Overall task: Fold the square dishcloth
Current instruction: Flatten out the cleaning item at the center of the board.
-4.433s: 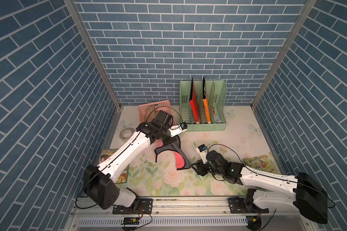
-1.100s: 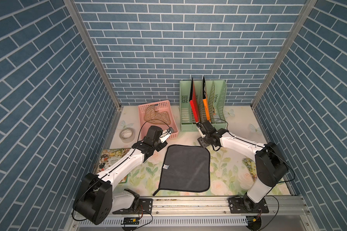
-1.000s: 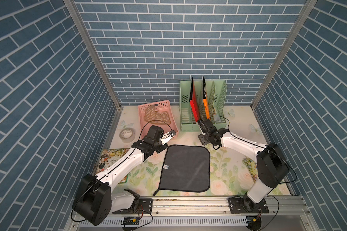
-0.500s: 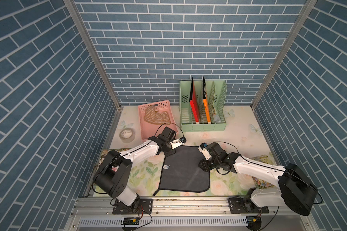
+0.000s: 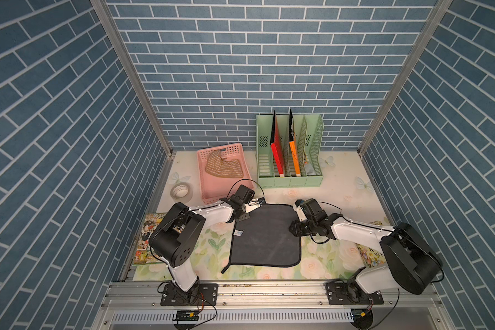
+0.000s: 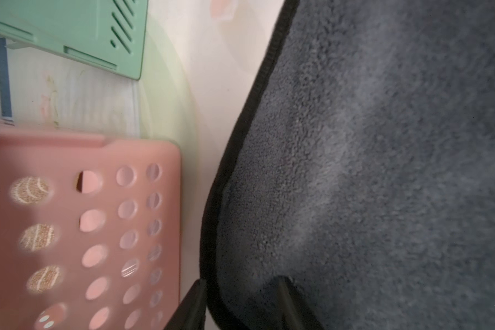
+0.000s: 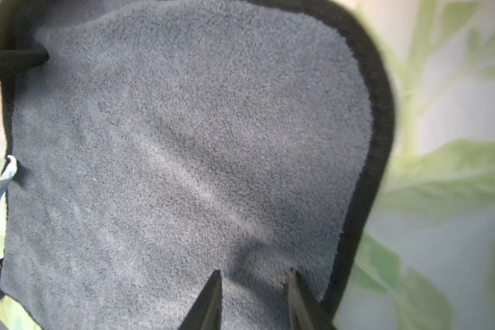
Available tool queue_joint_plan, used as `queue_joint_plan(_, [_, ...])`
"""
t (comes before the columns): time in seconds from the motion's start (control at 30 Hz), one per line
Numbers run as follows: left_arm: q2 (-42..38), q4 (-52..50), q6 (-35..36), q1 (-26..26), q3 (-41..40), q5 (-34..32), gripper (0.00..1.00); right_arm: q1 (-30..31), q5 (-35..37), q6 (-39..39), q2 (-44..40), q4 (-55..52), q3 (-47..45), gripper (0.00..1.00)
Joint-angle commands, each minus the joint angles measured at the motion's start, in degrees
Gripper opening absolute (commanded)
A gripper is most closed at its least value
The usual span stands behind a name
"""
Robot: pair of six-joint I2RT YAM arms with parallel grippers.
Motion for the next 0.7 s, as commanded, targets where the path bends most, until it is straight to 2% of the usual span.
queue_joint_plan(0.0, [-2.50,-0.16,-0.85,0.03,0.22,-2.08,0.49,0.04,3.42,-2.73,-1.89,-4.09,2.06,0.43])
queue_joint_plan(0.07, [-7.43,-6.01,-1.69,0.02,1.08,2.05,0.53,3.54,4.93,-3.24,-6.73,-6.75,2.53,0.48])
queue_joint_plan(0.17, [-17.12,-20.47,1.70,-0.04,1.96,13.62,0.58,11.66,10.89,-3.26,-14.74,-12.49,1.76,0.54])
queue_joint_plan(0.23, [-21.77,-34.13,6.15,-0.53,2.45,20.11,0.59,16.60,13.81,-0.22,-18.79,-16.52,0.39,0.56])
queue_joint_plan(0.33, [-25.23,-50.56,8.77,-2.11,1.52,24.88,0.58,25.52,17.07,7.55,-23.80,-20.07,-1.47,0.57])
queue_joint_plan(0.4, [-27.84,-55.55,8.93,-3.96,-1.12,26.79,0.57,30.43,18.67,13.29,-23.97,-22.83,-1.02,0.59])
queue_joint_plan(0.5, [-31.03,-57.17,7.02,-7.32,-5.47,29.00,0.56,36.24,20.49,19.29,-20.67,-26.11,0.53,0.59])
queue_joint_plan(0.57, [-31.03,-55.77,6.07,-7.76,-7.96,29.73,0.55,39.10,21.06,20.55,-16.91,-27.01,1.35,0.59])
queue_joint_plan(0.67, [-30.00,-54.82,6.40,-8.52,-9.13,29.64,0.54,40.29,21.44,19.81,-13.29,-27.38,1.14,0.57])
